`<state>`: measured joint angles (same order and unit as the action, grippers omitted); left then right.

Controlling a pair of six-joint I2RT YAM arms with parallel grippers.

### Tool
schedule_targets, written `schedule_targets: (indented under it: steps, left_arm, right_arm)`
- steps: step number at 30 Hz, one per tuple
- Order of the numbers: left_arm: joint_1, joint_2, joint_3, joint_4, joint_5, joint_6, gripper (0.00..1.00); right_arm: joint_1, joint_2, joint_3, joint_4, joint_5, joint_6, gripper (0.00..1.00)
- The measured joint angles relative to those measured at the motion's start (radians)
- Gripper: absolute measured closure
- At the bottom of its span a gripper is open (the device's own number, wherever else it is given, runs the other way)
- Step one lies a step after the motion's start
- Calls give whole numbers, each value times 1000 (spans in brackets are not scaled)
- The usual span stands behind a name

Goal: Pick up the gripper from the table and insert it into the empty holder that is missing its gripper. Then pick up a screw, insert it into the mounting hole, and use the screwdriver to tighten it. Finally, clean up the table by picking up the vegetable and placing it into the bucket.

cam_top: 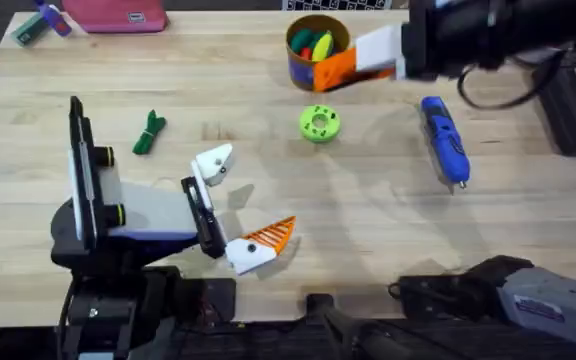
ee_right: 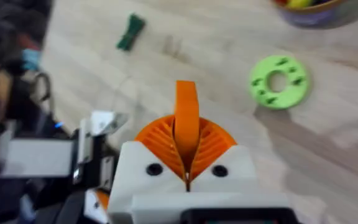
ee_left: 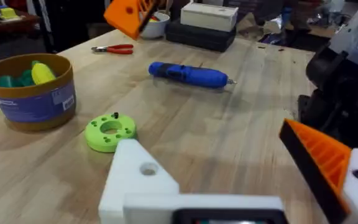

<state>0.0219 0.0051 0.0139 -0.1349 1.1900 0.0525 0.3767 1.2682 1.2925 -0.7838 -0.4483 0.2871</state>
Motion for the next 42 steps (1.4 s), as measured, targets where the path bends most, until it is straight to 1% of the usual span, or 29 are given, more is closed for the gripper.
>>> schedule_targets:
  steps: [2,6,8,9,12,15,22,30,36,39,42]
  left_arm:
    - [0,0,0,0,0,0,15]
    - [0,0,0,0,0,0,14]
    - [0,0,0,0,0,0,13]
    - [0,0,0,0,0,0,13]
    - [0,0,0,0,0,0,13]
    - [0,0,0,0,0,0,13]
    - [0,0,0,0,1,0,15]
    - [0,0,0,0,2,0,15]
    - [0,0,0,0,3,0,14]
    - [0,0,0,0,3,0,14]
    - [0,0,0,0,3,0,14]
  right_arm:
    - [0,-33,-73,65,-90,21,992]
    - [0,-82,-237,251,-269,90,992]
    - [0,-95,-316,343,-341,134,992]
    - [0,-96,-424,473,-434,208,992]
    - [0,-88,-512,605,-528,281,992]
    - [0,-66,-569,724,-618,344,992]
    - [0,27,-612,857,-795,413,992]
    - [14,202,-614,1037,-950,432,992]
    - [57,322,-615,1110,-990,440,992]
    - [61,359,-615,1129,-985,455,992]
    - [62,381,-615,1189,-973,476,992]
